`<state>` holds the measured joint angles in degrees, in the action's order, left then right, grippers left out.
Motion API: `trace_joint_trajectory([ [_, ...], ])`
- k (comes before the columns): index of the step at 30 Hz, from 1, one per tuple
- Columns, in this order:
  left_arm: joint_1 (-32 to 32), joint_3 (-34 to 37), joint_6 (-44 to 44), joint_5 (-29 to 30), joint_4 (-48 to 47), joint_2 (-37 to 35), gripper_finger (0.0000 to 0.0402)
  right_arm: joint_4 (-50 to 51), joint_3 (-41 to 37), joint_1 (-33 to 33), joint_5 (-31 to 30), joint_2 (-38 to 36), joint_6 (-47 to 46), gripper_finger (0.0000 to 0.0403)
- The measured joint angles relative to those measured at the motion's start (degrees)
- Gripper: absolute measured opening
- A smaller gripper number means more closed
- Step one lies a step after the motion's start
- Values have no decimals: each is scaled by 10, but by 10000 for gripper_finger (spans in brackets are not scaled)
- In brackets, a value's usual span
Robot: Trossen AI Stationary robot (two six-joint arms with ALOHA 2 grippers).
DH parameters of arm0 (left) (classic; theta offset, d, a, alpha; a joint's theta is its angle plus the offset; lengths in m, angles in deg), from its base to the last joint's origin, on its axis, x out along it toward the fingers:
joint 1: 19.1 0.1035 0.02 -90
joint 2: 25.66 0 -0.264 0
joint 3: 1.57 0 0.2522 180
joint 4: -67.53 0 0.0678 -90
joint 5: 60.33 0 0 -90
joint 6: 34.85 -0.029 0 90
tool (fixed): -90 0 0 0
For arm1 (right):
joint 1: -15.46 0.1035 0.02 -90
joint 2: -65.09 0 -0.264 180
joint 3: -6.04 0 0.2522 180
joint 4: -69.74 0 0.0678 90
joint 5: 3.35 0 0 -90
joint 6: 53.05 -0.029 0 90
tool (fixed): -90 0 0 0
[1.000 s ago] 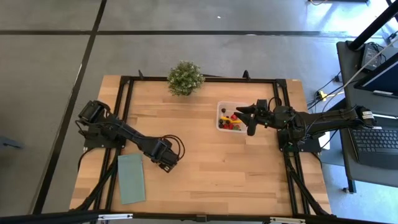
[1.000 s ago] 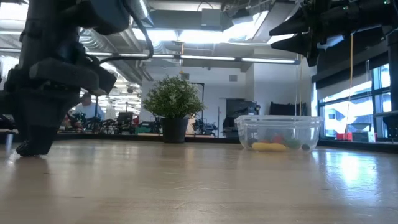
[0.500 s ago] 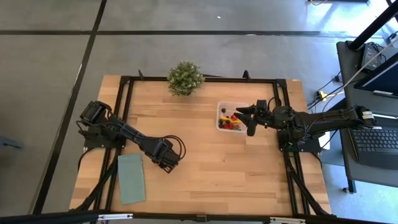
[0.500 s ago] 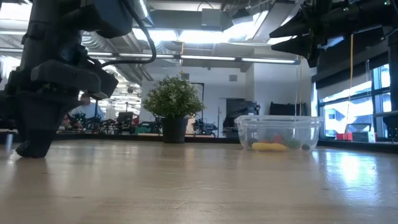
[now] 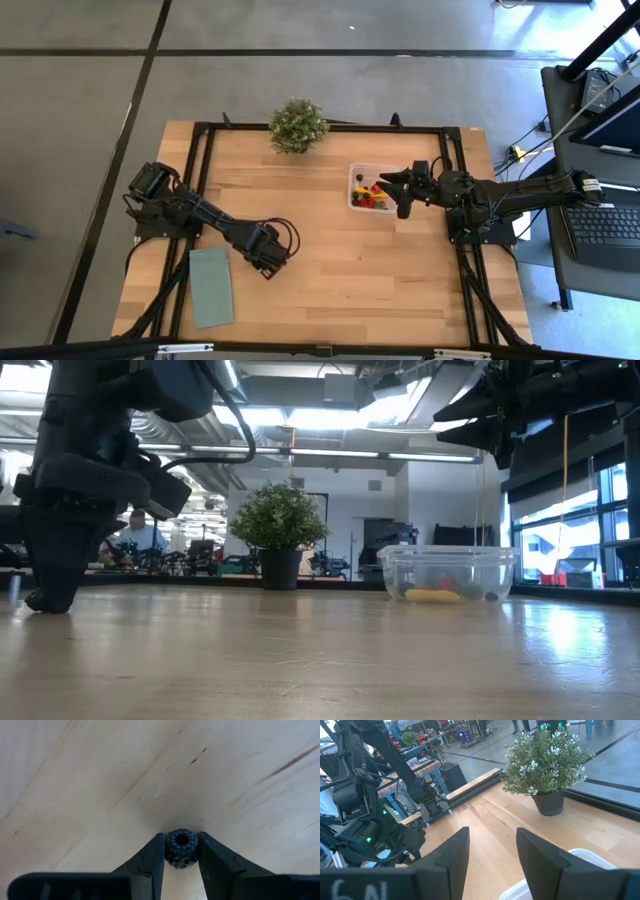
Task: Pick and placing Produce into tupperware
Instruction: Put the blackberry into the transparent bin
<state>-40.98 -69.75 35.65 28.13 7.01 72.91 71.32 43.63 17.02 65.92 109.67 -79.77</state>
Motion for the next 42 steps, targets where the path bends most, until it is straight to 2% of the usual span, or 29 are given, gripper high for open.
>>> trace_joint_trajectory([
  [6, 25, -33, -75, -12, -8, 2, 85, -27, 0, 0, 0, 0, -15, 165],
  [12, 87, -117, -187, 24, -2, 1, 89, -51, 0, 0, 0, -1, -12, 165],
  [16, 140, -185, -292, 30, -1, 1, 88, -52, 0, 0, 0, -1, -13, 165],
  [21, 211, -264, -421, 29, 37, 1, 84, -62, 0, 0, -36, -1, -18, 165],
  [26, 278, -308, -517, -2, 136, 1, 88, -71, 0, 0, -78, -1, -14, 165],
  [32, 337, -312, -562, -60, 280, 13, 84, -73, 0, 0, -108, -1, -14, 165],
  [37, 363, -333, -586, -87, 290, 77, 84, -74, 0, 0, -135, -1, -13, 165],
  [42, 366, -402, -599, -111, 274, 165, 88, -68, 0, -2, -142, -1, -15, 165],
])
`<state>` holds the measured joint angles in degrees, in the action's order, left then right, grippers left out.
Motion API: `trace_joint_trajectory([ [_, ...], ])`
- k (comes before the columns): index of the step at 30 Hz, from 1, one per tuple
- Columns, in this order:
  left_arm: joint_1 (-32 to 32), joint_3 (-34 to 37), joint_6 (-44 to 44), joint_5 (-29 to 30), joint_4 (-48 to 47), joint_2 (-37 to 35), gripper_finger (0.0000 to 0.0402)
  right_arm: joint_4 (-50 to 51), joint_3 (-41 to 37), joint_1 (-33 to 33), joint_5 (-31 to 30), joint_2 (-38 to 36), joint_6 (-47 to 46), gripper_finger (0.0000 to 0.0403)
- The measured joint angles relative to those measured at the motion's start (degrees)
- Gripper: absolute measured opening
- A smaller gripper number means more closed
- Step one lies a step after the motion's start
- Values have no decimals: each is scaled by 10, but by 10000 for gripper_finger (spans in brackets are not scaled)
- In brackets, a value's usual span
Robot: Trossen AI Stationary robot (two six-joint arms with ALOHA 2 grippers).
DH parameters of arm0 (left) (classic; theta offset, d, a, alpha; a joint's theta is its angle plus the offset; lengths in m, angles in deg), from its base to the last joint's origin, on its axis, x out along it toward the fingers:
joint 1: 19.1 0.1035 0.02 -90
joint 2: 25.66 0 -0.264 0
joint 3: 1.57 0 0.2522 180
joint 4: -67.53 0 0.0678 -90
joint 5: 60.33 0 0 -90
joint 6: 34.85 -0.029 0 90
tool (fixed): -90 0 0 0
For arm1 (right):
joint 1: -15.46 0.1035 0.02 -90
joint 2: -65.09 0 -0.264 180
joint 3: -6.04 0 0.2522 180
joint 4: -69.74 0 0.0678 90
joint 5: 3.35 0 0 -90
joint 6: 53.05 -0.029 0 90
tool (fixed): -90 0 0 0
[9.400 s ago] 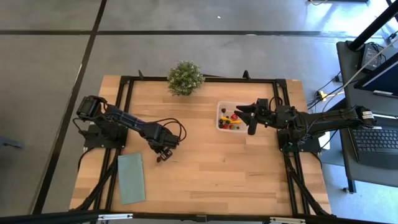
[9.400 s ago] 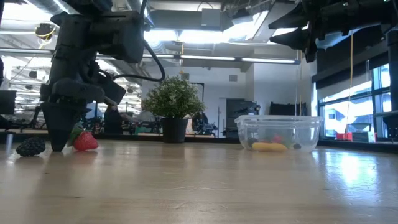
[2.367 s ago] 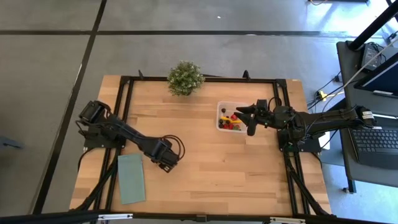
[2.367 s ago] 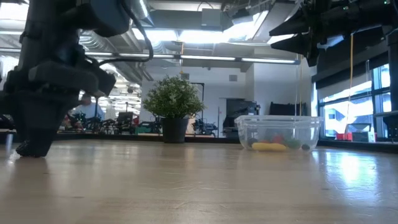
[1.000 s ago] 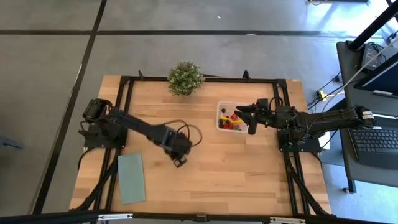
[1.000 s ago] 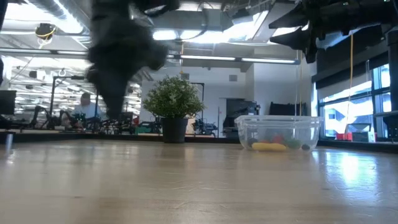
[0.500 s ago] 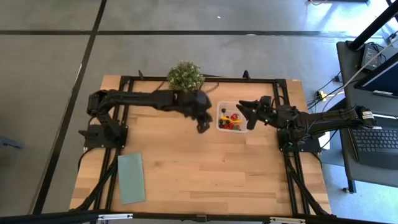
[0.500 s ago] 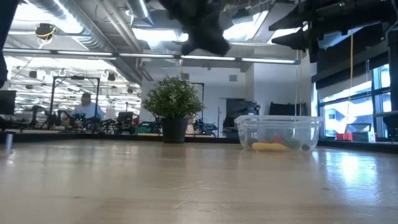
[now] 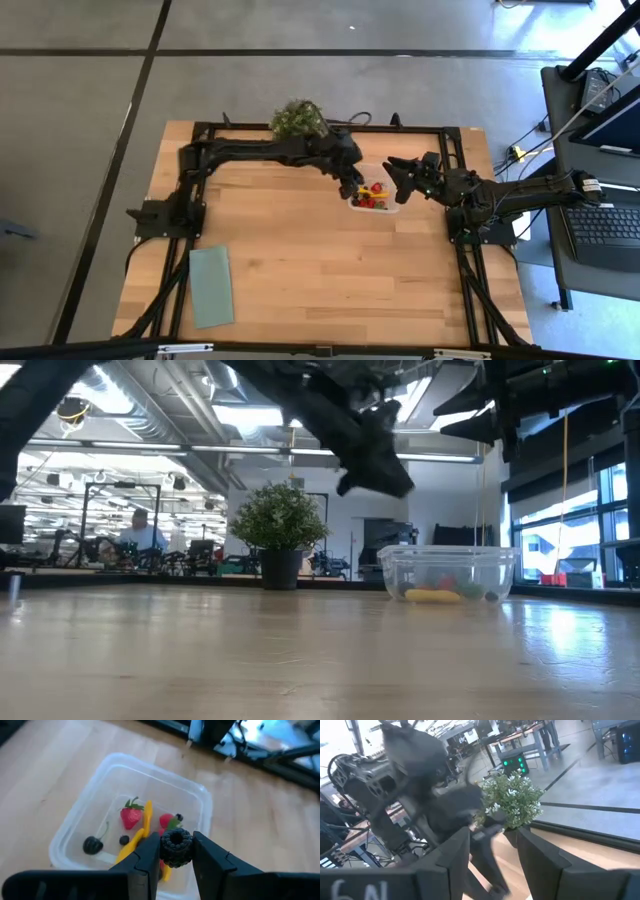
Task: Pick and placing Produce into tupperware
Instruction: Put the blackberry into the transparent bin
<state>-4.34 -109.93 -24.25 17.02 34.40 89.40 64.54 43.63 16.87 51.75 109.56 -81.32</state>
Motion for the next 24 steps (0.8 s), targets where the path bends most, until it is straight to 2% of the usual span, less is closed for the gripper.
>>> trace_joint_trajectory([
  [5, -2, -76, -42, 9, -61, 71, 83, 0, 0, 0, 0, 0, -2, 165],
  [9, -3, -108, -57, 28, -84, 109, 89, 3, 0, 0, 0, 0, -15, 165],
  [18, -15, -113, -84, 41, -84, 149, 84, 5, 0, 0, 0, 0, -14, 165],
  [24, -17, -113, -95, 46, -79, 149, 102, 7, 0, 0, 0, 0, -14, 165],
])
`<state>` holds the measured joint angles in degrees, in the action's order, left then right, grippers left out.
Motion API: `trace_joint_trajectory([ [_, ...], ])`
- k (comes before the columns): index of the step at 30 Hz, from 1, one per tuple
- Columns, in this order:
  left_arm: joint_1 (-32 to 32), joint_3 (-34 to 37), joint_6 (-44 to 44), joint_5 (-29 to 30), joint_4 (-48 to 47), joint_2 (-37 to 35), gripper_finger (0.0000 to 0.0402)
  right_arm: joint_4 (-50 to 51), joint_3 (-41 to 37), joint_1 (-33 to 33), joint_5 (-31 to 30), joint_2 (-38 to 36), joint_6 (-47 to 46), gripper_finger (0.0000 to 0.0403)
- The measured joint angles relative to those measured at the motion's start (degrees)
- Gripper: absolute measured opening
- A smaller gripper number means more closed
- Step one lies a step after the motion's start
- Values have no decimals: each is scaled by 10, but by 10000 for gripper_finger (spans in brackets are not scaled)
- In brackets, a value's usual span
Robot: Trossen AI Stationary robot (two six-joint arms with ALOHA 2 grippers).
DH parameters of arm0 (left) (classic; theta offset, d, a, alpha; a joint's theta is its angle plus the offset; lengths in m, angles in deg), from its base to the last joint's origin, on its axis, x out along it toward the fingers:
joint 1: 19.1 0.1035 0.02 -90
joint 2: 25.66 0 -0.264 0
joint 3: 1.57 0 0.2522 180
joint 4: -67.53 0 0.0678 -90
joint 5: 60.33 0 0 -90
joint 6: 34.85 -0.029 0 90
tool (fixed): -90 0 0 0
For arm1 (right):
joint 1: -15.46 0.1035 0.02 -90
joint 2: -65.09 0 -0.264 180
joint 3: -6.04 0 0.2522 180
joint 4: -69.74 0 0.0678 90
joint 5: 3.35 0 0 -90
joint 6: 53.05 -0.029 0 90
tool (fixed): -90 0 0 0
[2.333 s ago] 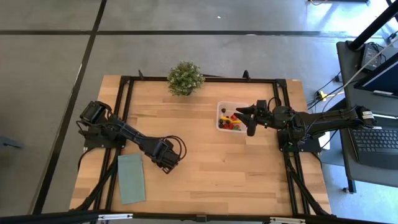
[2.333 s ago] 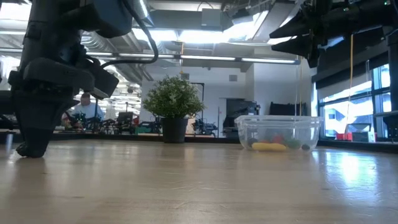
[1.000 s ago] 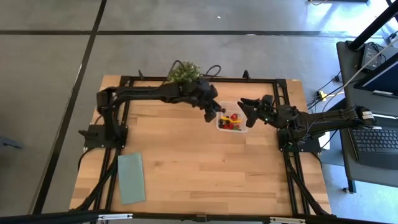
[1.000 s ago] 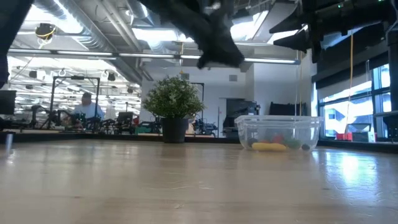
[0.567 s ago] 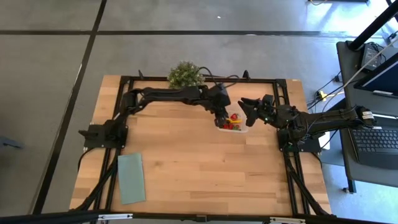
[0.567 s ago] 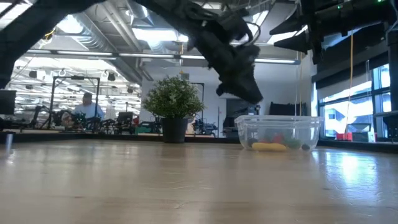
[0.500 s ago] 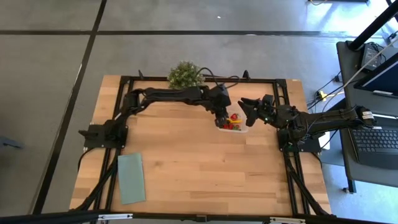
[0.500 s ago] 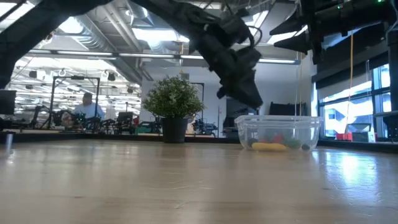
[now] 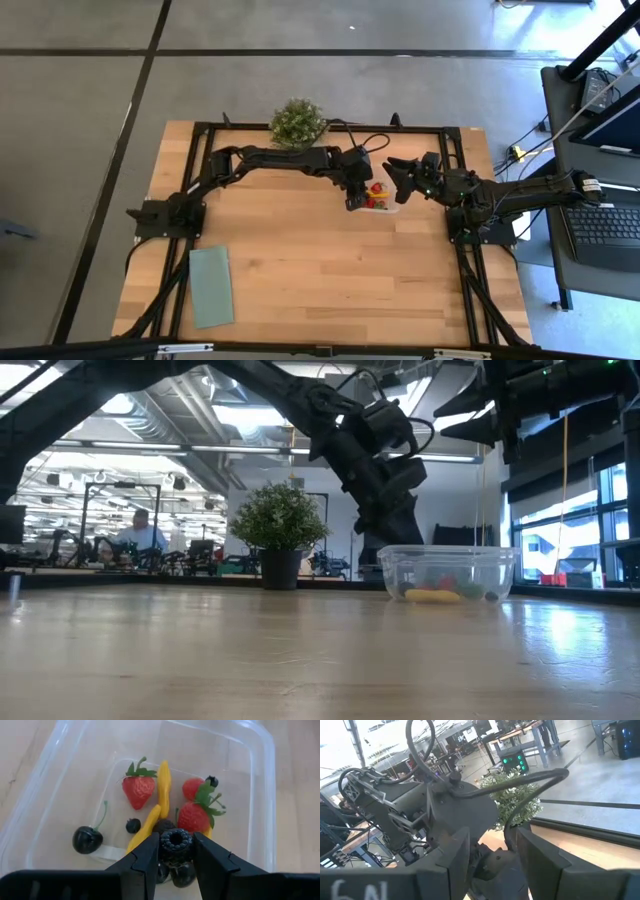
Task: Pick and placing Produce into tupperware
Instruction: Put the blackberry into the transparent bin
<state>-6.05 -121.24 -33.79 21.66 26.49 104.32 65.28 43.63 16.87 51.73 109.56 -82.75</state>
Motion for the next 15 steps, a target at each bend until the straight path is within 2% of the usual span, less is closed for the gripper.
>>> trace_joint_trajectory([
  [15, 2, 0, -31, 1, 9, 0, 114, 0, 0, 0, 0, 0, 0, 165],
])
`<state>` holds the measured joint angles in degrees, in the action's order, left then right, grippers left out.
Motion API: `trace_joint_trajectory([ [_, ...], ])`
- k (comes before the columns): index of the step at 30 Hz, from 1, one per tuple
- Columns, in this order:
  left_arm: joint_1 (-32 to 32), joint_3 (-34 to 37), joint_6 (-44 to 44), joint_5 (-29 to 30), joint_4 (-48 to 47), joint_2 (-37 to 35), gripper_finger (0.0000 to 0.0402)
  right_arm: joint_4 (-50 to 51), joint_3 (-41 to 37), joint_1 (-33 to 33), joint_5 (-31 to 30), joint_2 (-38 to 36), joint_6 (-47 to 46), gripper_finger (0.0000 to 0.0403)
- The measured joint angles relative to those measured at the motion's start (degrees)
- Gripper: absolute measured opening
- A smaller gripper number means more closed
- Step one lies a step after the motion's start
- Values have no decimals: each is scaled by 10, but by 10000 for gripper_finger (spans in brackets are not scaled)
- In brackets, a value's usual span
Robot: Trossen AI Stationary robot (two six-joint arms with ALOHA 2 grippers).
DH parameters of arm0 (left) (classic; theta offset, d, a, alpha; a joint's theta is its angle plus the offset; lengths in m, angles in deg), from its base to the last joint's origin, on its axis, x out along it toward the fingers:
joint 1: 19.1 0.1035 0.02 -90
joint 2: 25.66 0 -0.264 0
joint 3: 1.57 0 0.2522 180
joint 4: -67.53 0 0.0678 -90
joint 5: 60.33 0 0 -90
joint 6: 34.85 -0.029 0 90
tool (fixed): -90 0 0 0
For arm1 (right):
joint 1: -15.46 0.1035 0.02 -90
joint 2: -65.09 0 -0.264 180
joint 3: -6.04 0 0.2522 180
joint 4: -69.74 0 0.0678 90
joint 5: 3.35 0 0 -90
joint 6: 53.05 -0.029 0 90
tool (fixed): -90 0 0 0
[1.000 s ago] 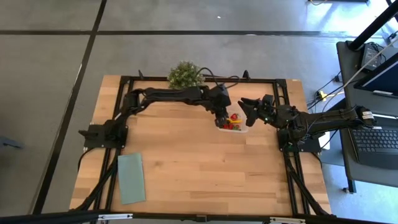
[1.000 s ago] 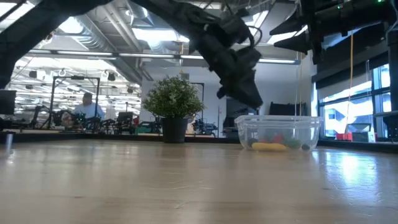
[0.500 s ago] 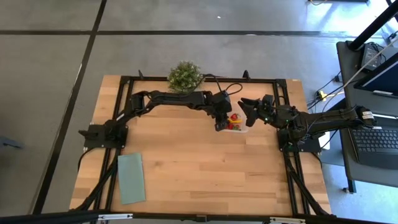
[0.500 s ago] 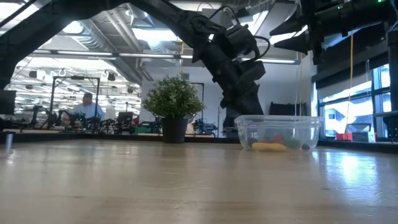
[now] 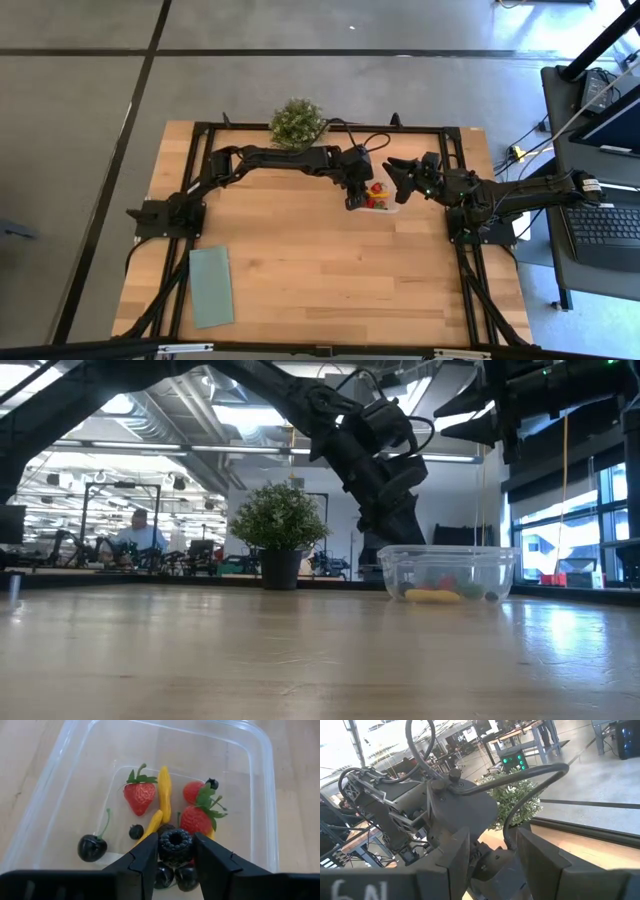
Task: Pick and placing Produce into tupperware
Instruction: Put the blackberry into the transparent bin, then return to Home Position
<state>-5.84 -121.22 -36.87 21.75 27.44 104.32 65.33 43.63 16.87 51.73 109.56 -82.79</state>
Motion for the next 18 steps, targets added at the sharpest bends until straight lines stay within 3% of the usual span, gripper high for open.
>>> trace_joint_trajectory([
  [12, 1, 1, -1, 0, -6, -5, 148, 0, 0, 0, 0, 0, 0, 165],
  [18, 27, 1, -2, -2, -28, -90, 153, -6, 0, -1, 0, 0, 0, 165],
])
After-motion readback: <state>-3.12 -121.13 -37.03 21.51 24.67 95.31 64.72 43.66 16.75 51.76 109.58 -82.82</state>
